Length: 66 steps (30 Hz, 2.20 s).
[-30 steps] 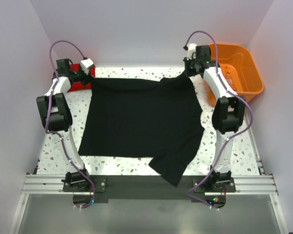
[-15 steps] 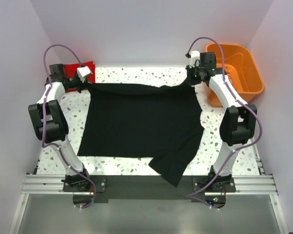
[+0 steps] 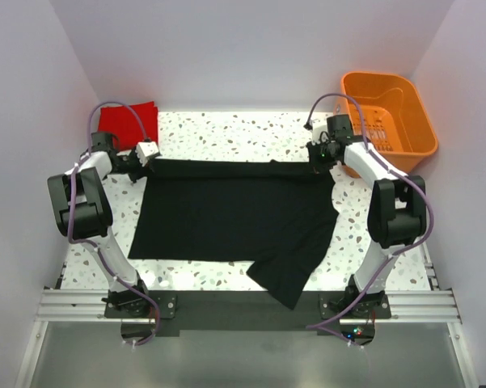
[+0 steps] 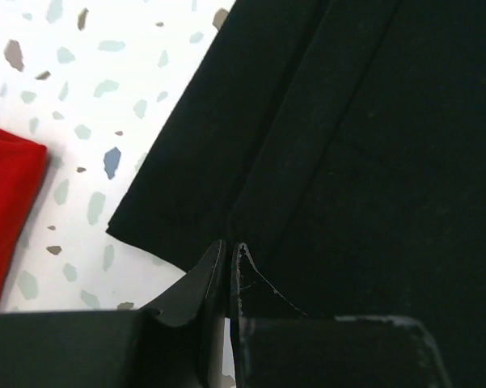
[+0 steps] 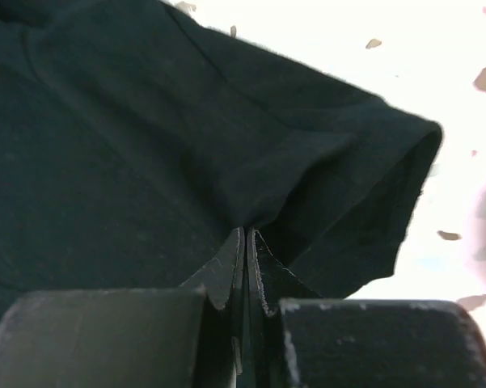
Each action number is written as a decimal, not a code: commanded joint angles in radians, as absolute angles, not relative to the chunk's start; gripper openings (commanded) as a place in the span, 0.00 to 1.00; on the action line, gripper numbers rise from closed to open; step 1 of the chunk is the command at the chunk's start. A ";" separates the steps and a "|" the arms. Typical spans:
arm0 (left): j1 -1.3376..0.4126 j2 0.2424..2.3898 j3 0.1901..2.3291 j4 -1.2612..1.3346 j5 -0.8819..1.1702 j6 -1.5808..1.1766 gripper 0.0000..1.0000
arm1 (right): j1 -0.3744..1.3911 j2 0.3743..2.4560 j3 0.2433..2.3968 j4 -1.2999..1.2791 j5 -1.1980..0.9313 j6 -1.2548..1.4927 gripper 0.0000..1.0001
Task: Fold and stack the t-shirts
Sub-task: Fold the tshirt
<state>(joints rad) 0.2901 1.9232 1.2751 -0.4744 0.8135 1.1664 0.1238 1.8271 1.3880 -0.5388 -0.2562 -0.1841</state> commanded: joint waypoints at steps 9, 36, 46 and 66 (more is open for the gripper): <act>0.284 1.983 1.281 -0.506 0.729 1.213 0.00 | 0.127 1.943 1.387 -0.531 -0.215 -0.225 0.00; 0.271 1.945 1.448 -0.623 0.769 1.109 0.00 | 0.123 1.892 1.606 -0.678 -0.222 -0.307 0.00; 0.282 1.963 1.427 -0.655 0.747 1.186 0.00 | 0.129 1.850 1.434 -0.647 -0.224 -0.293 0.00; 0.262 1.965 1.503 -0.808 0.805 1.238 0.51 | 0.150 1.893 1.469 -0.764 -0.256 -0.298 0.43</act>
<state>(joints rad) 0.2676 2.0308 1.4181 -0.7090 0.7109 1.2030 0.1558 1.9545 1.4014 -0.6987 -0.2276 -0.2897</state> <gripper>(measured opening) 0.465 0.367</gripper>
